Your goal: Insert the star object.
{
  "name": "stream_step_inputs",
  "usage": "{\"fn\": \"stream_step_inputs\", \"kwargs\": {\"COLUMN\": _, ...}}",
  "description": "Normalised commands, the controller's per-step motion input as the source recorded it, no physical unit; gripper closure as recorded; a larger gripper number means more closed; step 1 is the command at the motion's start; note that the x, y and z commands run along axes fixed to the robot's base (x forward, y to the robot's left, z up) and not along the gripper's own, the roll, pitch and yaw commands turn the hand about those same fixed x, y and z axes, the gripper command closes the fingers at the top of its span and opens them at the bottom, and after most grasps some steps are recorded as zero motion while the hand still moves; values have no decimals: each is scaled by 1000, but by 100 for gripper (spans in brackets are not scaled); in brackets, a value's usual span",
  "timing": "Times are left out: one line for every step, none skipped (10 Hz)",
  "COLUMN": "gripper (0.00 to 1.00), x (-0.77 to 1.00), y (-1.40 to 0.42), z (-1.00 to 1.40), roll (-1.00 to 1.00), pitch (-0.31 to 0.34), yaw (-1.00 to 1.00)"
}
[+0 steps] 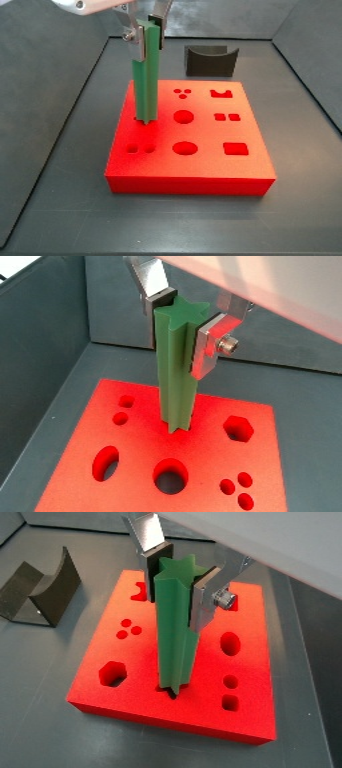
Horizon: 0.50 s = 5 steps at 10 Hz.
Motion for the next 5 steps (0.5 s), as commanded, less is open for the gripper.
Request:
{"fn": "stream_step_inputs", "kwargs": {"gripper": 100, "x": -26, "y": 89, "z": -51, "roll": 101, "pitch": 57, "yaw": -51}}
{"fn": "stream_step_inputs", "kwargs": {"gripper": 100, "x": -26, "y": 40, "z": -49, "roll": 81, "pitch": 44, "yaw": -23}}
{"fn": "stream_step_inputs", "kwargs": {"gripper": 100, "x": 0, "y": 0, "z": -34, "roll": 41, "pitch": 3, "yaw": 0}}
{"fn": "stream_step_inputs", "kwargs": {"gripper": 100, "x": 0, "y": -63, "z": -40, "roll": 29, "pitch": 0, "yaw": 0}}
{"fn": "stream_step_inputs", "kwargs": {"gripper": 100, "x": 0, "y": -149, "z": -77, "roll": 49, "pitch": 0, "yaw": -9}}
